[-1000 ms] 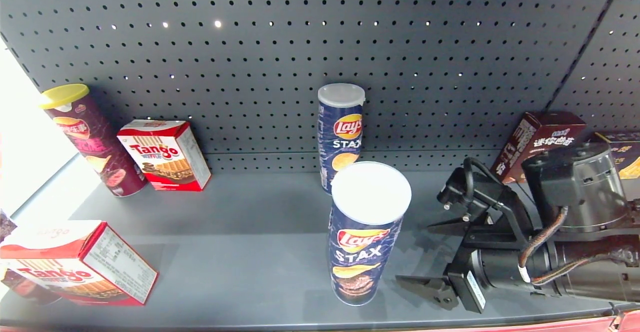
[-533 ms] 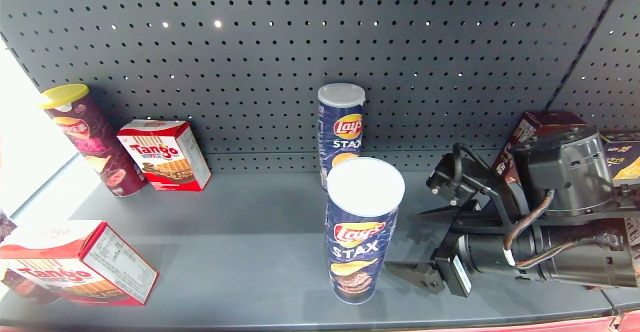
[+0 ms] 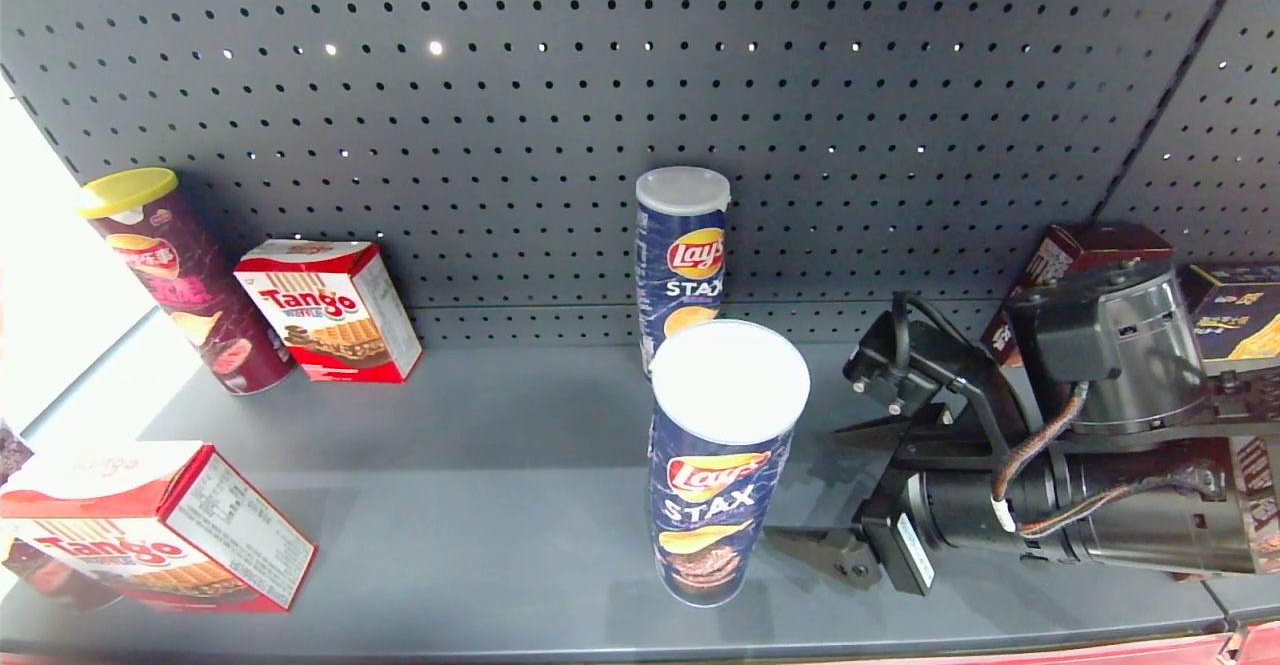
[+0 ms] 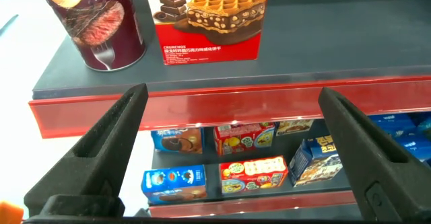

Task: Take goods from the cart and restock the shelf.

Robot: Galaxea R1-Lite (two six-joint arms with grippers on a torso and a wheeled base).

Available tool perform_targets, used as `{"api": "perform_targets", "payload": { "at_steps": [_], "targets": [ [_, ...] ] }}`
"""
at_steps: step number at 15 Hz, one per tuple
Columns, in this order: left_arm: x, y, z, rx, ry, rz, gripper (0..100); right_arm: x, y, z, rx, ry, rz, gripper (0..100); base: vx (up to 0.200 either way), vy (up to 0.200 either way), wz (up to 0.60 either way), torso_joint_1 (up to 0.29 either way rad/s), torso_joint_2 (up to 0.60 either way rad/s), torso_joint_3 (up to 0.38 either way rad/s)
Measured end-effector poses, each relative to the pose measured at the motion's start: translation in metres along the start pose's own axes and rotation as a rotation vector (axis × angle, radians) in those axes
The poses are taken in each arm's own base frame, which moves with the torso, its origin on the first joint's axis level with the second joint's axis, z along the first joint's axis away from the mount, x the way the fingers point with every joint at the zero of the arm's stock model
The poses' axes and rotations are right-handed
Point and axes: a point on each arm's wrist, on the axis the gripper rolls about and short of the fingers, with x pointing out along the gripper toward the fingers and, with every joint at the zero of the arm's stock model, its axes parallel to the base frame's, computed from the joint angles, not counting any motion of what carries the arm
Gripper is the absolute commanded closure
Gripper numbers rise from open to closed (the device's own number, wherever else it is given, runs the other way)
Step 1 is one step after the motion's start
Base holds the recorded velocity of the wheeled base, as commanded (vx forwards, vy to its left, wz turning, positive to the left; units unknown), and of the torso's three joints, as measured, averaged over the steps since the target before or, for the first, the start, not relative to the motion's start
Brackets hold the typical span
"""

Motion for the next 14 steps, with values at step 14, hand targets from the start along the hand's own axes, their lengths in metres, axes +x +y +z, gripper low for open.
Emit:
{"api": "perform_targets", "payload": {
  "at_steps": [14],
  "targets": [
    [0.0000, 0.0000, 0.0000, 0.000, 0.000, 0.002, 0, 0.0063, 0.0001, 0.0008, -0.013, 0.010, 0.004, 0, 0.000, 0.000, 0.00, 0.000, 0.00, 0.000]
  ]
}}
